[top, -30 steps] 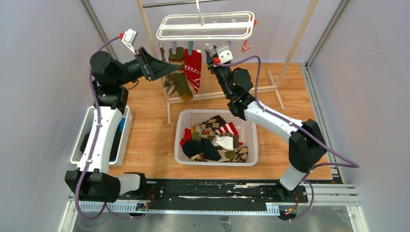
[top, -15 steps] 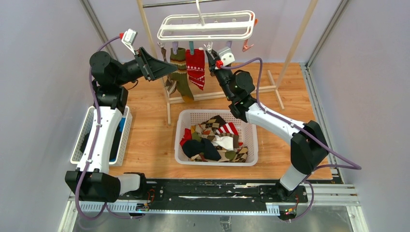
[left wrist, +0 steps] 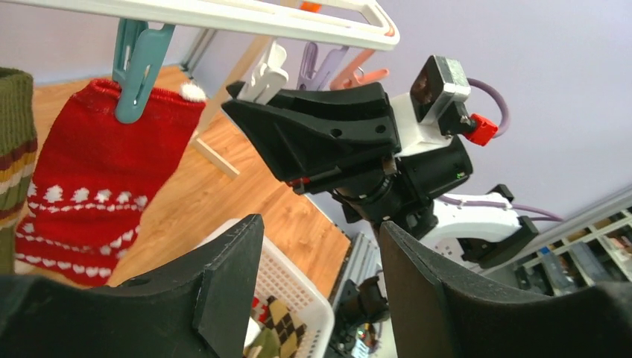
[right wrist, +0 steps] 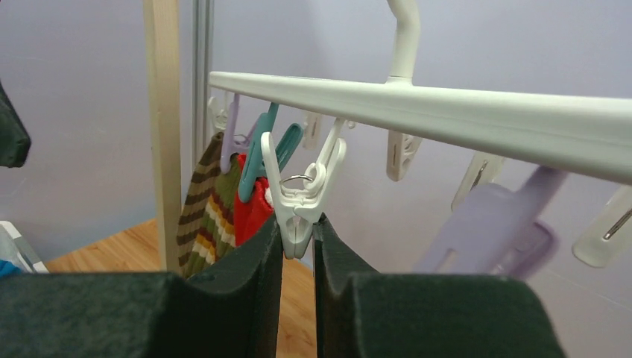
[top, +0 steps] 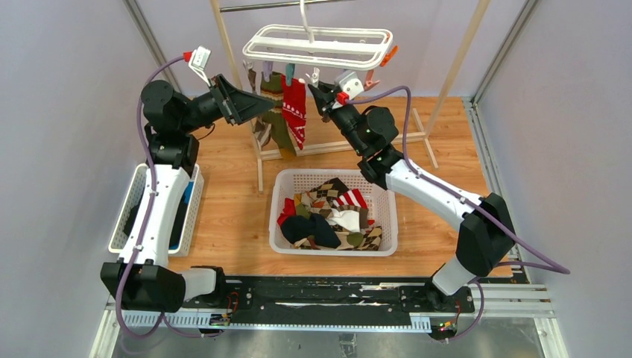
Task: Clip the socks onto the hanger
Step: Open the clamp at the hanger.
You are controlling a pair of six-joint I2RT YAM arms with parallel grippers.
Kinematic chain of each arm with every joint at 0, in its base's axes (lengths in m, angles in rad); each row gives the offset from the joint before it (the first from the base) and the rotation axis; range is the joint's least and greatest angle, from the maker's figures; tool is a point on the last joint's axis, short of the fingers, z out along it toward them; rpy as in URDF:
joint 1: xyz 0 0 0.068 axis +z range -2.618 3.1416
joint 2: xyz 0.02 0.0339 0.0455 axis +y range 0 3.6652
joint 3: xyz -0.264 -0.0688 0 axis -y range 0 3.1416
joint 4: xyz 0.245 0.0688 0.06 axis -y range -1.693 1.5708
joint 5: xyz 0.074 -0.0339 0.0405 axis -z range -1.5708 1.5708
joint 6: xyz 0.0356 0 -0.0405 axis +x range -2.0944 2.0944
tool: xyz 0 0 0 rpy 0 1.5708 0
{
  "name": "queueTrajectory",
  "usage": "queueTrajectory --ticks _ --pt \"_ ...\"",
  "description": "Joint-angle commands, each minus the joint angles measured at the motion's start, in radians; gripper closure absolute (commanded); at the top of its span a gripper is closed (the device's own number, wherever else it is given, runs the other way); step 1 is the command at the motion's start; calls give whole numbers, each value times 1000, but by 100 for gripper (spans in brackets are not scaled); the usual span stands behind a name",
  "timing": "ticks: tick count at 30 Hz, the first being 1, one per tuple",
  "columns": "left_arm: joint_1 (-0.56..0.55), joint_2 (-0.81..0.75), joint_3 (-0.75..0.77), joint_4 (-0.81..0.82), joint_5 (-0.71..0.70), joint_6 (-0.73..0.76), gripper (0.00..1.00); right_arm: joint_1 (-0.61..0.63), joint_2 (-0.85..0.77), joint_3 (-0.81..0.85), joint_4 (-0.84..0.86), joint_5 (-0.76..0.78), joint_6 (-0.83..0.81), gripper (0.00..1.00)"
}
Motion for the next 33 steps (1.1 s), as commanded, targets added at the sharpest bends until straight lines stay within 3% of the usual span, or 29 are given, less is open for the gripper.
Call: queueTrajectory --ticks 1,4,6,20,26,33 --pt "-42 -16 39 -36 -92 154 38 39 -39 39 -71 23 16 100" --pt "-125 13 171 -411 -249 449 40 71 -33 50 -86 127 -21 100" --pt "-147 49 231 -516 -296 519 38 83 -22 69 -101 160 -25 100" --pt "-185 170 329 -373 -297 373 40 133 30 158 -187 225 -4 100" --pt "-188 221 331 -271 -258 268 34 134 25 142 -219 198 16 100" --pt "-198 263 353 -215 -243 227 33 134 29 156 -265 166 36 100"
